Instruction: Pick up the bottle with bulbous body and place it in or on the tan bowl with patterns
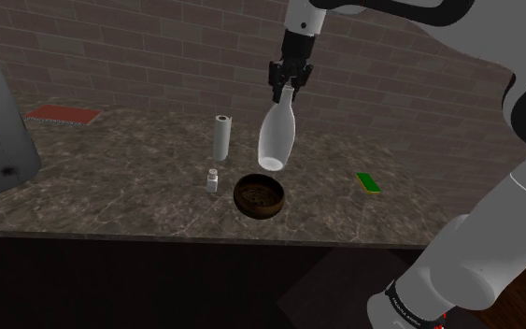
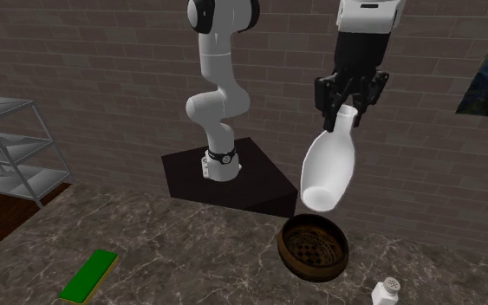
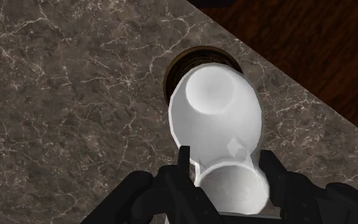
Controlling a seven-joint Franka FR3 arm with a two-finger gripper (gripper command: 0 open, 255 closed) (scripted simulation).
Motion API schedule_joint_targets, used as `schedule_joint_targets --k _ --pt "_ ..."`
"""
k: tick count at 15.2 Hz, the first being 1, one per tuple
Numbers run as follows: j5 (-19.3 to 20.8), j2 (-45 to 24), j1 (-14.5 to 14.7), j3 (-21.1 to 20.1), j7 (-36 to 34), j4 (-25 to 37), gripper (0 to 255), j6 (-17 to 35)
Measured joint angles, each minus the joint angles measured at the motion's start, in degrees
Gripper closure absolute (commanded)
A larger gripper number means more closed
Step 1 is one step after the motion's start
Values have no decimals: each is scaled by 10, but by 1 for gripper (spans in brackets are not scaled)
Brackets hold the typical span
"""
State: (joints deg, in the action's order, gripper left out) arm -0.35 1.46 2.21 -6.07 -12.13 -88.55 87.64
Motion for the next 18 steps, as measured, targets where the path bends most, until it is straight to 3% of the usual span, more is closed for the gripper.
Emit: schedule_joint_targets --k 18 --pt "-3 23 0 0 2 -169 255 145"
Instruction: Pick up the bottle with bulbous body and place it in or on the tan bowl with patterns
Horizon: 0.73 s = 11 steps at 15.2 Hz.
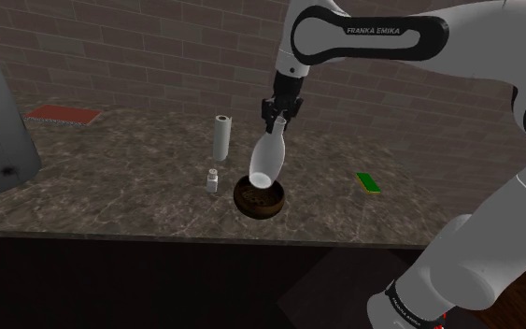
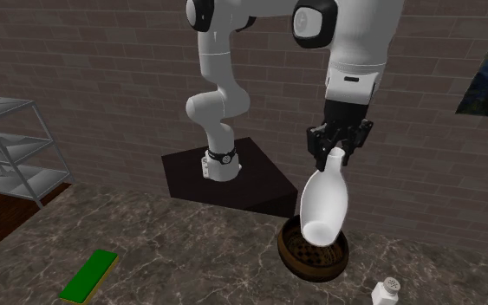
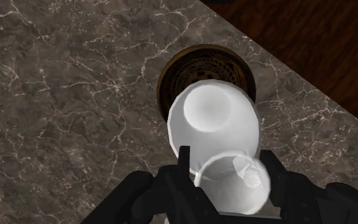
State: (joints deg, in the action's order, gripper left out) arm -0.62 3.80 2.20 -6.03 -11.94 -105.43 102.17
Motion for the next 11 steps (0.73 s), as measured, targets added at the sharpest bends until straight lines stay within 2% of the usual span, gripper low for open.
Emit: schedule_joint_targets --k 5,11 --pt "0 -2 0 -1 -1 -33 255 35" --pt "0 -2 0 -1 -1 -35 255 38"
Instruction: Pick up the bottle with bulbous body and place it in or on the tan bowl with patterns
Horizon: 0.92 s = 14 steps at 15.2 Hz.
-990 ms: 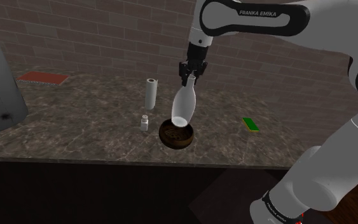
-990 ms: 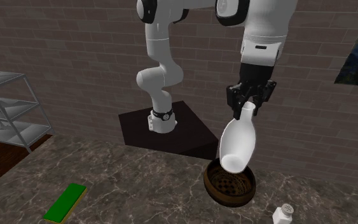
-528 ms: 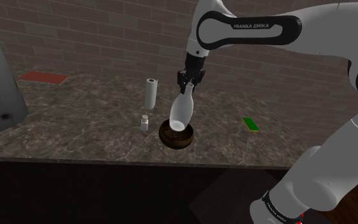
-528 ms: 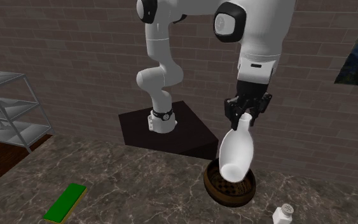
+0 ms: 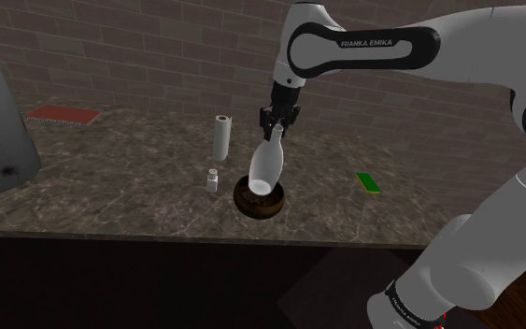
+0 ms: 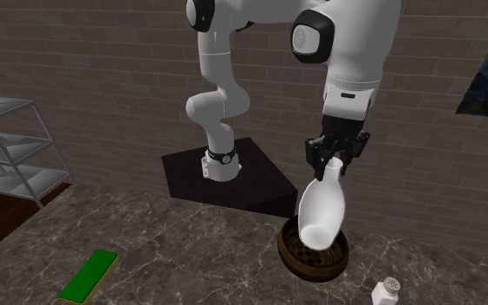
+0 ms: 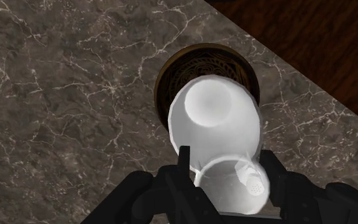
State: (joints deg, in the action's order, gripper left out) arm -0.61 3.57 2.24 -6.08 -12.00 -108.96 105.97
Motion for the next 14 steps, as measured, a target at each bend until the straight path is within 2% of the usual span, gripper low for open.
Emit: schedule_joint_targets --k 1,7,11,14 --pt "0 0 0 0 0 0 0 0" --pt "0 0 0 0 0 0 0 0" --pt "0 3 0 1 1 54 0 -56" --pt "0 1 0 0 0 71 0 -71"
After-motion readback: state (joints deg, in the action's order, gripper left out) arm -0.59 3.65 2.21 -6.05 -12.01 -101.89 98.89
